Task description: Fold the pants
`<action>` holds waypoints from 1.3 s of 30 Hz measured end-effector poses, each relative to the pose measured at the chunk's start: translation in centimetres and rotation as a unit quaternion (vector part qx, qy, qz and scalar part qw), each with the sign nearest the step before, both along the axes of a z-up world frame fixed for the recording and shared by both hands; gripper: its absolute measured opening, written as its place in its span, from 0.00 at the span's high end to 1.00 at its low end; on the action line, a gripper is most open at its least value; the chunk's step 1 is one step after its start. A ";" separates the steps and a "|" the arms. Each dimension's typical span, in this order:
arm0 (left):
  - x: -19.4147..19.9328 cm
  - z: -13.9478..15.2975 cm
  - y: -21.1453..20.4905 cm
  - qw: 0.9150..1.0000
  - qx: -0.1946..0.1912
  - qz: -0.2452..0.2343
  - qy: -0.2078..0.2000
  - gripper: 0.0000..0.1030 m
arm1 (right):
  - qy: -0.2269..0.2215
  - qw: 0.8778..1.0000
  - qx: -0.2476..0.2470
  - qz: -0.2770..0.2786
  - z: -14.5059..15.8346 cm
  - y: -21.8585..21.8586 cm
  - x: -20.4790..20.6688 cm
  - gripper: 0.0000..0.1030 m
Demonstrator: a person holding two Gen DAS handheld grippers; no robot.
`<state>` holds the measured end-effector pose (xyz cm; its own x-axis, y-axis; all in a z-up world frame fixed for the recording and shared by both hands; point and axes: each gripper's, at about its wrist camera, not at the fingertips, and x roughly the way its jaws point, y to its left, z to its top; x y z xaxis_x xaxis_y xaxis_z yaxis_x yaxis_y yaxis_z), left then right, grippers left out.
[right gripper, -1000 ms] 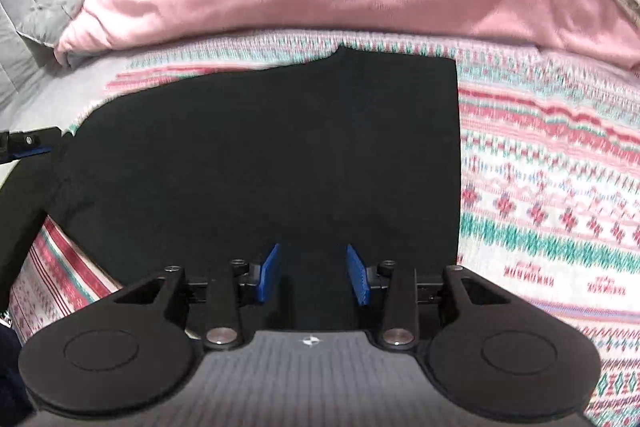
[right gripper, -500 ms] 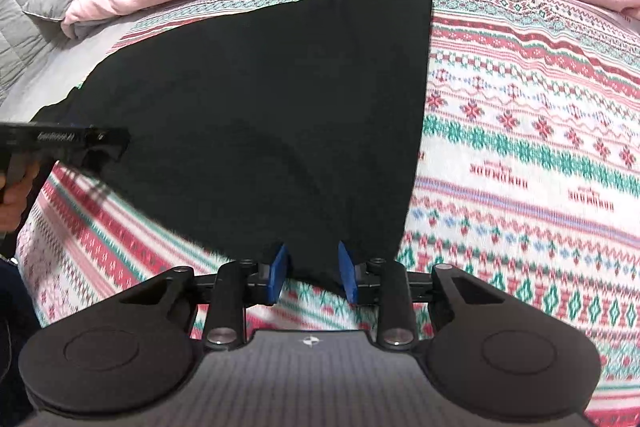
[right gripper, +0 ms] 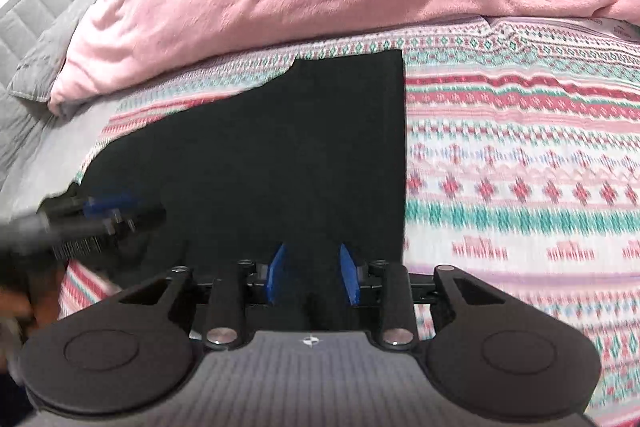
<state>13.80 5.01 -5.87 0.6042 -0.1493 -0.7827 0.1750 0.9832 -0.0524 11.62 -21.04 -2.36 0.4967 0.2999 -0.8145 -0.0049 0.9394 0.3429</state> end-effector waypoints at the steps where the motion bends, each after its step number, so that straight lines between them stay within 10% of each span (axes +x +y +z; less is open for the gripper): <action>1: 0.6 -0.4 0.4 1.000 -0.006 0.007 0.016 0.47 | -0.001 1.000 0.001 -0.003 -0.1 -0.1 1.0 0.50; 13: 3.8 -1.9 1.2 0.999 -0.013 0.012 0.035 0.46 | -0.001 0.993 0.081 -0.084 -6.3 -4.8 11.4 0.55; 18: 4.7 -1.6 1.4 0.999 -0.023 0.017 0.038 0.45 | -0.028 0.992 0.039 -0.114 -7.0 -5.5 11.8 0.83; 24: 4.5 -1.2 1.9 0.999 -0.024 0.031 0.034 0.45 | -0.051 0.987 0.024 -0.152 -4.3 -6.3 10.4 0.59; 39: 3.5 -0.4 1.8 0.999 -0.021 0.044 0.014 0.45 | 0.017 0.979 0.129 -0.158 -2.7 -5.4 2.2 0.51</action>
